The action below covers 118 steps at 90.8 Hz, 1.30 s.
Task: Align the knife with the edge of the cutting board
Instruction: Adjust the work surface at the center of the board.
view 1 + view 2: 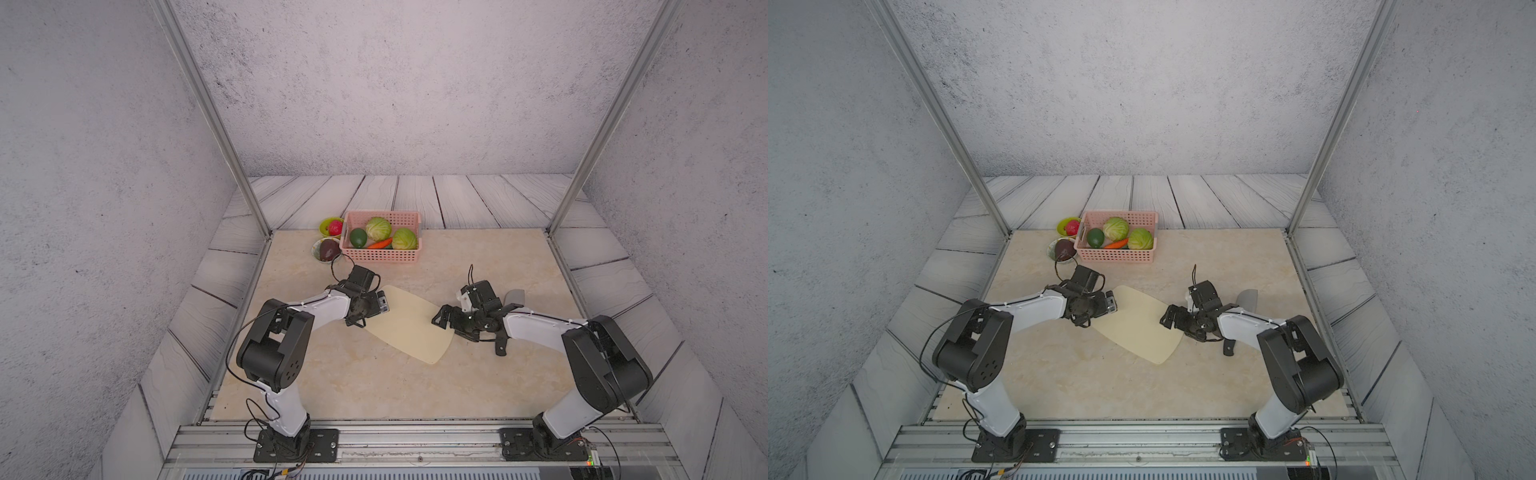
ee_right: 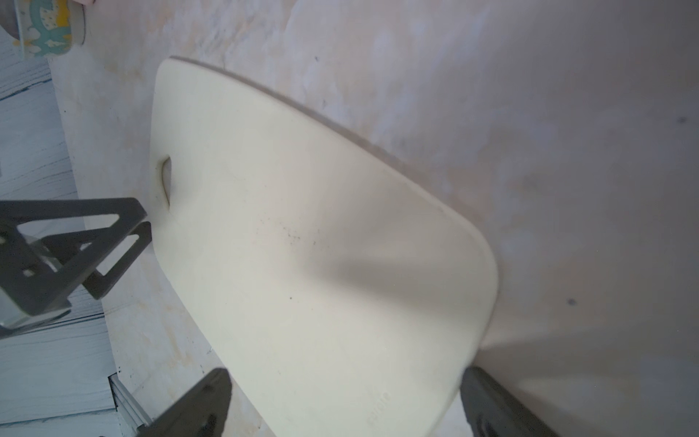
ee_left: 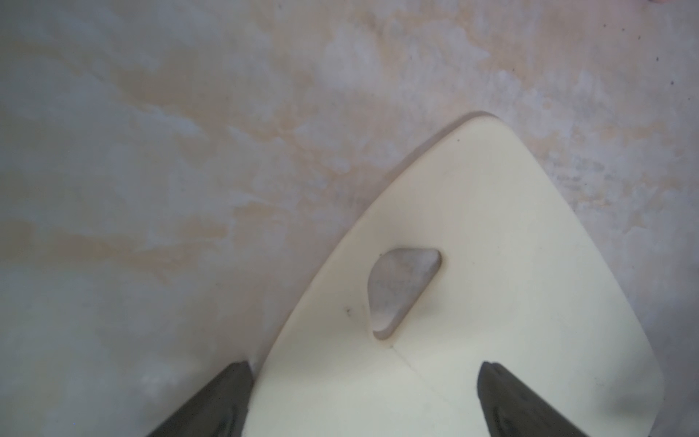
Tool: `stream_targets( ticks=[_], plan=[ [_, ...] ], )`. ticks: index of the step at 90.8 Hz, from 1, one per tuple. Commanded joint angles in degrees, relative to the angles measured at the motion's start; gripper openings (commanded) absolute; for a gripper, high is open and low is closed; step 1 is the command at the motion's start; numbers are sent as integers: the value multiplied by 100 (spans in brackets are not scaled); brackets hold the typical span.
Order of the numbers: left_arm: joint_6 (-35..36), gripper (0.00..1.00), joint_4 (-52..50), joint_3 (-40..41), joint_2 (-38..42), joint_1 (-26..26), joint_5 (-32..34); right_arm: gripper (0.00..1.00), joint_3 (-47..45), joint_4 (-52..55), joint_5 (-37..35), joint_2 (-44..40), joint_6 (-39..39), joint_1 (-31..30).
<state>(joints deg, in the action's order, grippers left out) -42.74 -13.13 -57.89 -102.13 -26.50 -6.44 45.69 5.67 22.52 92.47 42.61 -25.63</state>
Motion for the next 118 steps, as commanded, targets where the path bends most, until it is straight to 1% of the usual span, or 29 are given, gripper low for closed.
stream_targets(
  ticks=[1,33,56,96,118],
  plan=[
    [-343,98,-676,524,-463,-356,-913,99,103,312,302,261,-296,59],
    [-454,98,-805,833,2,-642,-835,99,390,753,633,667,-924,104],
    [-502,98,-811,1117,324,-834,-783,99,550,1099,581,714,-1239,104],
    [-679,98,-676,1367,498,-1329,-703,99,678,1417,388,669,-1371,105],
    [-817,98,-666,1368,518,-1699,-616,99,864,1654,296,637,-1466,102]
  ],
)
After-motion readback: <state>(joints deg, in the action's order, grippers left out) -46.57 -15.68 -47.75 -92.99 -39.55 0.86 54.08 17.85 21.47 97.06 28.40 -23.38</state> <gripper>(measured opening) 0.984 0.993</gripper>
